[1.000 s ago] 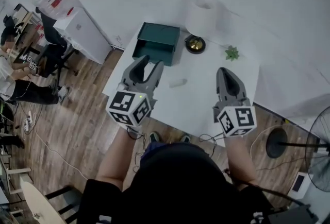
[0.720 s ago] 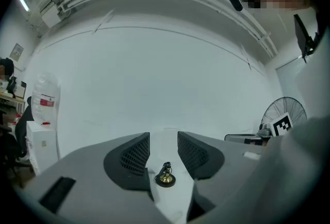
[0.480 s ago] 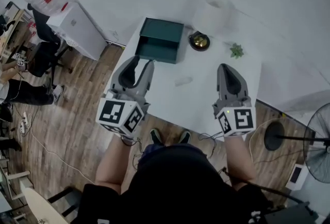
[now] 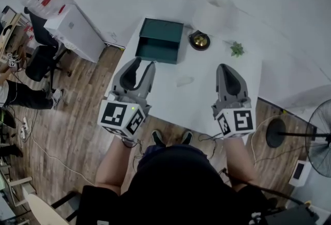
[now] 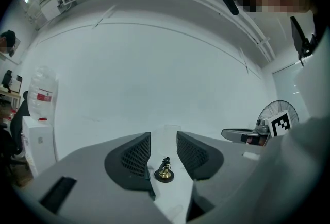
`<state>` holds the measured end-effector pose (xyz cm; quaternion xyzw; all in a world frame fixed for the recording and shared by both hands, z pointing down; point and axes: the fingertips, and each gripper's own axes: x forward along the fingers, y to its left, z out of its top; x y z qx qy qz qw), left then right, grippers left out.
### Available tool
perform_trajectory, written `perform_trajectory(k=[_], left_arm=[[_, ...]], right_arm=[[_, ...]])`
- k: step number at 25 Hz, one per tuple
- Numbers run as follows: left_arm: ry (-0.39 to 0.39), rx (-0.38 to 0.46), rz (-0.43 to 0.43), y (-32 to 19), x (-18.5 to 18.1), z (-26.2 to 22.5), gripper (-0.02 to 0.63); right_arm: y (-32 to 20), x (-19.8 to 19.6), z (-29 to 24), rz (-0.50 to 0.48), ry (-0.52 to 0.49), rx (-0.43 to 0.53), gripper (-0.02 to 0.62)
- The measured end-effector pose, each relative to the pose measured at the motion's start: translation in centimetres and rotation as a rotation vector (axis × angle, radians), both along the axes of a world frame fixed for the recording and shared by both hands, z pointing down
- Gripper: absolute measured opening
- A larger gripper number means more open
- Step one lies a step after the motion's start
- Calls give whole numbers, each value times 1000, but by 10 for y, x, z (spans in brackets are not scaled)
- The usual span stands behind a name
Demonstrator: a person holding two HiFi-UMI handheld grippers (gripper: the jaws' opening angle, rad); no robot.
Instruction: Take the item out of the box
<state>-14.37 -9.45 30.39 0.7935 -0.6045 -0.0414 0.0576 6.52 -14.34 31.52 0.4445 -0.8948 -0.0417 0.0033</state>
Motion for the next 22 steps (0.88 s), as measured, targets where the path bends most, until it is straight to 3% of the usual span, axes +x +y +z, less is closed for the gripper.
perform_trajectory(k=[22], left_arm=[[-8, -8, 7, 8, 7, -1, 149]], right_arm=[[8, -2, 0, -22, 9, -12, 5]])
